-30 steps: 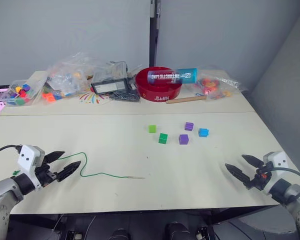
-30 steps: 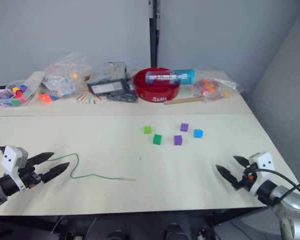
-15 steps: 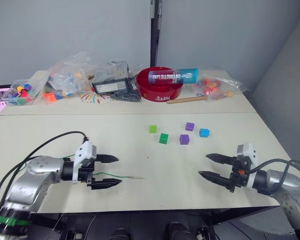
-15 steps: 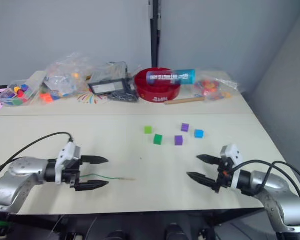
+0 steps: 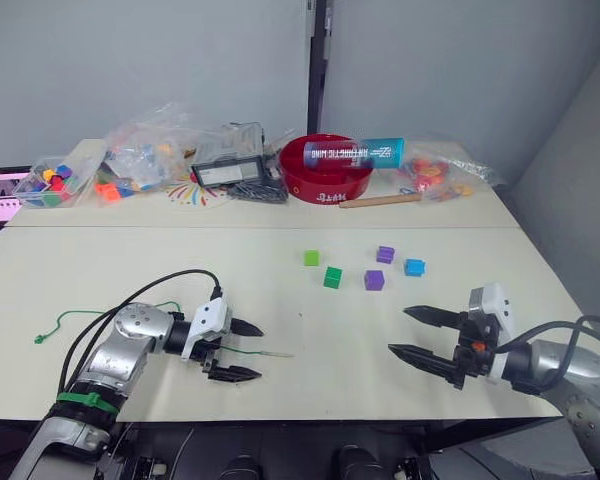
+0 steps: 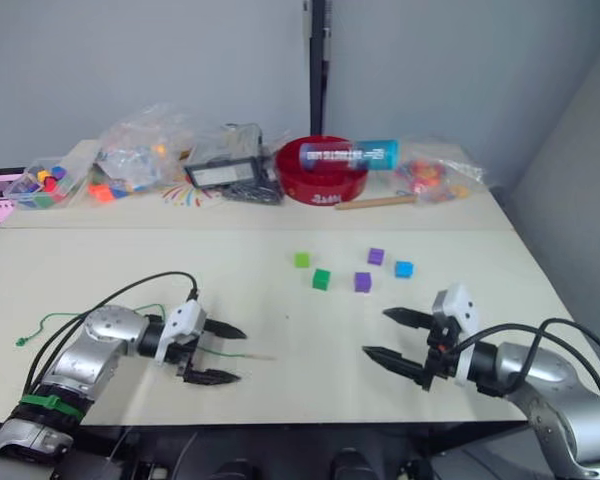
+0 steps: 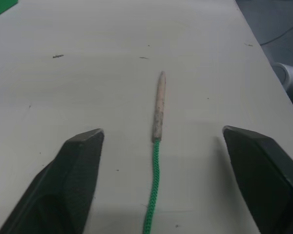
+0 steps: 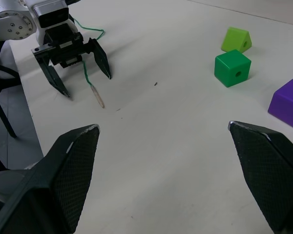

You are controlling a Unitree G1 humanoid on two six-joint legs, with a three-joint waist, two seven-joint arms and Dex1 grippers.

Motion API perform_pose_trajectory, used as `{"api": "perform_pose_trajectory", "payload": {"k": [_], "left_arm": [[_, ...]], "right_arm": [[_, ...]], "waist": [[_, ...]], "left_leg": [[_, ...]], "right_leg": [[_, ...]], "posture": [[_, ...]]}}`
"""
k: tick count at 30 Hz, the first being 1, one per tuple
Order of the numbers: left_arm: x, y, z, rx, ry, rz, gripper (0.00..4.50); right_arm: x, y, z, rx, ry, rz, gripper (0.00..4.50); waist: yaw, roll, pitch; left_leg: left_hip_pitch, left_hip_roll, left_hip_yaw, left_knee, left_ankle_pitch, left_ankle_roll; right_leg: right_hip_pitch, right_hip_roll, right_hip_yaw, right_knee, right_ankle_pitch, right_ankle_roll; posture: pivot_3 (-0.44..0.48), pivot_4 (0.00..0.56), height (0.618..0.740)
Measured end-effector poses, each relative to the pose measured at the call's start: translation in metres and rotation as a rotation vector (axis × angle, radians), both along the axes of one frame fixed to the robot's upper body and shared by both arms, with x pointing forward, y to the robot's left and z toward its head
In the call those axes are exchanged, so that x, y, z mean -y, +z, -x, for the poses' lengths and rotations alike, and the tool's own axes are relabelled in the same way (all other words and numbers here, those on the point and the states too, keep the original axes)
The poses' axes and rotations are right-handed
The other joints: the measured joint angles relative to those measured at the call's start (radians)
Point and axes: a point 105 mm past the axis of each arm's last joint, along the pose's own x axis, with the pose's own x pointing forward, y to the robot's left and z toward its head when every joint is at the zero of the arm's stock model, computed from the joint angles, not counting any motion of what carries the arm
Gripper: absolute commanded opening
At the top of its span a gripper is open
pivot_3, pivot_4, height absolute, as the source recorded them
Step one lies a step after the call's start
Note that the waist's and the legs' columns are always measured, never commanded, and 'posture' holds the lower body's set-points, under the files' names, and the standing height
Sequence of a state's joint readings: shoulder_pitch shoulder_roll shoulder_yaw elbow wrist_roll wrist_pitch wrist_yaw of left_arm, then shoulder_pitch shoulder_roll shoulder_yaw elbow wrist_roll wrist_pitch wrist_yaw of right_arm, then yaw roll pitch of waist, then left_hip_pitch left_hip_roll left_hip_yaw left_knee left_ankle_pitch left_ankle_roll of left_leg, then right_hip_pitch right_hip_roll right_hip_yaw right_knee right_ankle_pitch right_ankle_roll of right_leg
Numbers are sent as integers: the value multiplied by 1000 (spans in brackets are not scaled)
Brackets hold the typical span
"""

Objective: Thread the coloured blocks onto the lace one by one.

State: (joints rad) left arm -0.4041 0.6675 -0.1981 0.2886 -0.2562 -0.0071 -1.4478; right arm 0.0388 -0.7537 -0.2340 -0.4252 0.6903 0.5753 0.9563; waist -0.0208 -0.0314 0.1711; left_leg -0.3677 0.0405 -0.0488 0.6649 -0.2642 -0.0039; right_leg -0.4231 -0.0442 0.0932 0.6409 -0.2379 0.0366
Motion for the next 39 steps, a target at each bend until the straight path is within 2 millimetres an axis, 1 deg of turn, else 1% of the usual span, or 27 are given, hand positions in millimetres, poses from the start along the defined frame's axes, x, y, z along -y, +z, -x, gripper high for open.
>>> {"api": "perform_pose_trajectory", "payload": {"k": [3,9,17,21,22,26,30,32,35,39], "left_arm": [[4,-2,0,9,-21,-14,2027],[10,-5,-1,1,-32,-1,68],[11,-3,-2,3,-40,9,26],[10,0,1,-10,-38,-4,26],[8,1,3,-16,-36,-12,26],[4,9,12,-28,-17,-1,26],[1,16,15,-19,11,3,26],[1,18,18,-21,25,13,26],[2,20,20,-14,25,11,26],[-1,20,22,-17,39,-1,26]], "right_arm": [[3,2,-1,8,-22,3,4500],[2,2,0,11,-26,8,4500],[2,2,-1,14,-46,8,4500],[5,1,-7,33,-111,-12,4500],[8,0,-12,48,-152,-11,4500],[29,-1,-48,122,-429,-23,4500],[41,-6,-72,173,-644,-14,4500],[40,-14,-84,173,-749,-29,4500],[34,-27,-95,155,-850,-9,4500],[30,-28,-106,181,-936,-9,4500]], "waist": [[2,0,0],[2,0,0],[2,0,0],[0,0,0],[-3,0,0],[-13,0,0],[-21,1,0],[-26,1,0],[-25,1,0],[-25,1,0]], "left_leg": [[0,0,0,0,0,0],[0,0,0,0,0,0],[0,0,0,0,0,0],[0,0,0,0,0,0],[0,0,0,0,0,0],[0,1,0,0,0,0],[0,1,0,0,0,0],[0,1,0,0,0,0],[-1,1,0,0,0,0],[-1,1,0,0,0,0]], "right_leg": [[0,0,0,0,0,0],[0,0,0,0,0,0],[0,0,0,0,0,0],[0,0,0,0,0,0],[0,0,0,1,0,0],[-1,1,0,2,0,0],[-1,1,0,2,0,0],[-2,1,0,3,0,0],[-3,1,0,3,0,-1],[-3,1,0,3,0,-1]], "posture": [[0,150,731],[0,150,731],[0,150,731],[0,150,731],[0,150,731],[0,150,731],[0,150,731],[0,150,731],[0,150,731],[0,150,731]]}}
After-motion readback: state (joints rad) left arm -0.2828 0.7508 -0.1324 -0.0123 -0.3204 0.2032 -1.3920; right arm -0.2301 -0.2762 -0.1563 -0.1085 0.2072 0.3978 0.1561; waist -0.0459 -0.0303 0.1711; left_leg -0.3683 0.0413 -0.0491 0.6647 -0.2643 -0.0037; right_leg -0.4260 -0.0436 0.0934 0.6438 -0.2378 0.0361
